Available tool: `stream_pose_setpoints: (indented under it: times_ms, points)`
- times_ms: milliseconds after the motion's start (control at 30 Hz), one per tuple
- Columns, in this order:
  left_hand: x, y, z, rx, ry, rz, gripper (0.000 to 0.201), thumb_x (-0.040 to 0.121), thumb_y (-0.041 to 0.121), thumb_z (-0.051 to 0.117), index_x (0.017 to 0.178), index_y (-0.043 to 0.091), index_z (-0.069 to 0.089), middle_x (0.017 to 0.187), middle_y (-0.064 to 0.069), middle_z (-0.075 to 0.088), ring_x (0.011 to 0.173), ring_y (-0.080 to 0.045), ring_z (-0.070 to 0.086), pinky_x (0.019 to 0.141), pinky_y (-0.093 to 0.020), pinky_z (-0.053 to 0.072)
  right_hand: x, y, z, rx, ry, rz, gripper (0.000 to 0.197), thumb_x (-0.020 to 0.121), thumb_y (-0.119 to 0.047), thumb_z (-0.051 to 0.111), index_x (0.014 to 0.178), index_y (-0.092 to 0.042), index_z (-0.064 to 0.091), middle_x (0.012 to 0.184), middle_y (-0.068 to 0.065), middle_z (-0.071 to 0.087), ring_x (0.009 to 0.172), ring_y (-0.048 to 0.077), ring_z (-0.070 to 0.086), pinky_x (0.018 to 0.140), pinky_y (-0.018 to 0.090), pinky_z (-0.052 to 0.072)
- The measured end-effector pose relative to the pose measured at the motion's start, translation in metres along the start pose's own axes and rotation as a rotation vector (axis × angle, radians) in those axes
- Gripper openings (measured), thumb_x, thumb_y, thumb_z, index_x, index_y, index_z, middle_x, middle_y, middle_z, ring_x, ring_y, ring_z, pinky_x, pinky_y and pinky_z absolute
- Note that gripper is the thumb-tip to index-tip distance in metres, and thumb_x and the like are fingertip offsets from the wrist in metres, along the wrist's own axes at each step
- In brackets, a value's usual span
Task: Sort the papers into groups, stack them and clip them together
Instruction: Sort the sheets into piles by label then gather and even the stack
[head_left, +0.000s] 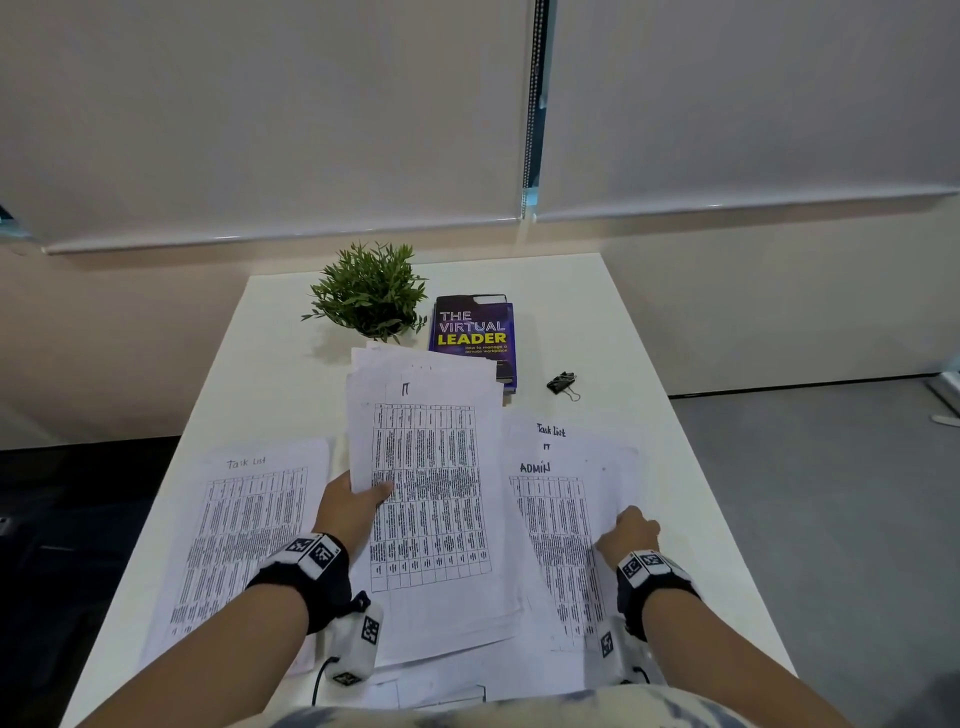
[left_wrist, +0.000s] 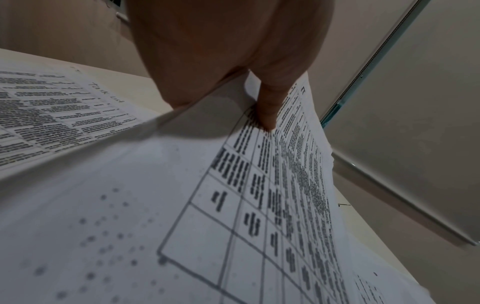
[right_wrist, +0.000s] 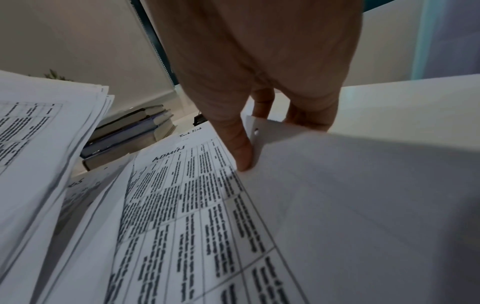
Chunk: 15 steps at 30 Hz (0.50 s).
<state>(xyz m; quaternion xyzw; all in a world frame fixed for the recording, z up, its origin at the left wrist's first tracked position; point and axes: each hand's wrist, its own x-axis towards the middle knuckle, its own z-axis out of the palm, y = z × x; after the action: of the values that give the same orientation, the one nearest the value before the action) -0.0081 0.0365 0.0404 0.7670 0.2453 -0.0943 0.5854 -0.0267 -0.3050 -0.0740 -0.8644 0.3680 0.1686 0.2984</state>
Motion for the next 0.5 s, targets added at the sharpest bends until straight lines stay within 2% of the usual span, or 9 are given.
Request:
stream_pose_setpoints:
  times_ms: [67, 133, 200, 267, 333, 367, 433, 500]
  points:
    - [0.000, 0.000, -0.001, -0.006, -0.002, 0.000, 0.047, 0.091, 0.016, 0.068, 0.135, 0.007, 0.053, 0.120, -0.012, 0.067, 0.113, -0.033, 0.060, 0.107, -0.048, 0.042, -0.003, 0.003, -0.002, 0.047, 0.044, -0.088, 0.017, 0.084, 0.005, 0.051, 0.098, -0.004, 0.048, 0.103, 0.019, 0.057, 0.076, 0.027, 0.052, 0.072, 0.035, 0.050]
    - [0.000, 0.000, -0.001, -0.014, -0.001, -0.006, 0.043, 0.091, 0.015, 0.067, 0.132, 0.006, 0.055, 0.119, -0.012, 0.067, 0.113, -0.033, 0.060, 0.107, -0.049, 0.042, -0.007, 0.004, -0.009, 0.094, 0.068, -0.154, 0.021, 0.082, 0.009, 0.048, 0.094, -0.007, 0.042, 0.087, 0.015, 0.057, 0.068, 0.024, 0.051, 0.064, 0.033, 0.047]
    - [0.000, 0.001, -0.002, -0.011, -0.002, -0.010, 0.033, 0.092, 0.015, 0.067, 0.122, 0.006, 0.059, 0.113, -0.013, 0.068, 0.111, -0.034, 0.061, 0.105, -0.048, 0.044, -0.011, 0.003, -0.022, 0.180, 0.093, -0.189, 0.030, 0.082, 0.011, 0.047, 0.100, -0.011, 0.039, 0.083, 0.015, 0.056, 0.060, 0.022, 0.049, 0.056, 0.029, 0.043]
    - [0.001, 0.001, -0.003, -0.011, -0.003, -0.005, 0.020, 0.092, 0.015, 0.066, 0.111, 0.012, 0.060, 0.109, -0.011, 0.069, 0.108, -0.033, 0.062, 0.103, -0.045, 0.045, -0.016, -0.004, -0.042, 0.292, 0.127, -0.208, 0.043, 0.083, 0.011, 0.048, 0.116, -0.014, 0.037, 0.081, 0.011, 0.057, 0.059, 0.023, 0.052, 0.051, 0.027, 0.042]
    - [0.001, 0.000, -0.004, -0.018, -0.005, -0.002, 0.019, 0.092, 0.015, 0.066, 0.111, 0.014, 0.060, 0.109, -0.010, 0.069, 0.107, -0.032, 0.062, 0.100, -0.041, 0.045, -0.018, -0.010, -0.067, 0.351, 0.156, -0.228, 0.054, 0.085, 0.010, 0.052, 0.131, -0.013, 0.036, 0.078, 0.006, 0.054, 0.063, 0.024, 0.054, 0.052, 0.027, 0.041]
    - [0.001, 0.000, -0.005, -0.017, -0.003, 0.002, 0.022, 0.092, 0.015, 0.066, 0.114, 0.013, 0.061, 0.109, -0.011, 0.069, 0.106, -0.031, 0.062, 0.099, -0.040, 0.045, -0.019, -0.015, -0.082, 0.343, 0.156, -0.242, 0.051, 0.086, 0.008, 0.056, 0.132, -0.010, 0.041, 0.080, 0.008, 0.056, 0.068, 0.026, 0.057, 0.056, 0.028, 0.042]
    - [0.001, -0.002, -0.005, -0.023, 0.005, 0.002, 0.029, 0.092, 0.014, 0.066, 0.120, 0.008, 0.061, 0.110, -0.012, 0.069, 0.106, -0.032, 0.062, 0.098, -0.040, 0.045, -0.022, -0.025, -0.113, 0.239, 0.153, -0.307, 0.029, 0.086, 0.001, 0.062, 0.115, 0.000, 0.059, 0.089, 0.016, 0.064, 0.080, 0.032, 0.062, 0.066, 0.029, 0.043]
    - [0.001, -0.003, -0.005, -0.029, 0.011, -0.003, 0.030, 0.092, 0.014, 0.066, 0.121, 0.006, 0.060, 0.109, -0.012, 0.068, 0.105, -0.032, 0.061, 0.097, -0.040, 0.046, -0.029, -0.037, -0.143, 0.185, 0.142, -0.381, 0.015, 0.088, -0.003, 0.063, 0.102, 0.002, 0.066, 0.093, 0.022, 0.068, 0.083, 0.034, 0.063, 0.070, 0.030, 0.040]
